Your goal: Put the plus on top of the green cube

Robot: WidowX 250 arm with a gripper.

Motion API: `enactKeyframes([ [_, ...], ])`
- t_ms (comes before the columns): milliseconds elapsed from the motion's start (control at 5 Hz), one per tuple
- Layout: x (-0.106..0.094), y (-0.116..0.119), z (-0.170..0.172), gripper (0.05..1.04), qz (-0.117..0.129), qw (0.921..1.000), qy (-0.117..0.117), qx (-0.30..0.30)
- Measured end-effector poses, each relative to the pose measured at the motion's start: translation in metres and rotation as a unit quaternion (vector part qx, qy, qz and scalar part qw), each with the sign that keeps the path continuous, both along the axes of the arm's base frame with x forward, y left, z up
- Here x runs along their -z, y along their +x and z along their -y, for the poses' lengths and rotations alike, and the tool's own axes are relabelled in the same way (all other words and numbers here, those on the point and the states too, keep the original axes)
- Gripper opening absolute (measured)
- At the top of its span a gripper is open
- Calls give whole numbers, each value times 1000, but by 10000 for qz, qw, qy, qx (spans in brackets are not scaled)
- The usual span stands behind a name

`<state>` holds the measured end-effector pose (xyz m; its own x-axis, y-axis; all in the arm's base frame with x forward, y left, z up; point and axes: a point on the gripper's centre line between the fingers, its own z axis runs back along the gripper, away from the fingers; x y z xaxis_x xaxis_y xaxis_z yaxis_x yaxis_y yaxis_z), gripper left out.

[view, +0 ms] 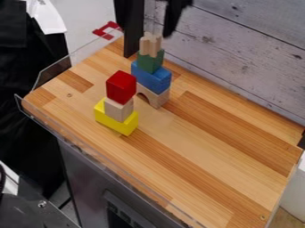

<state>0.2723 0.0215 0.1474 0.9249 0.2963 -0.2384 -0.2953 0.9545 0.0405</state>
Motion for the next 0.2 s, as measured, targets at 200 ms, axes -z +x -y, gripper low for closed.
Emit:
enactKeyframes([
  [200, 20, -14, 28, 999, -79, 9998, -157, 57],
])
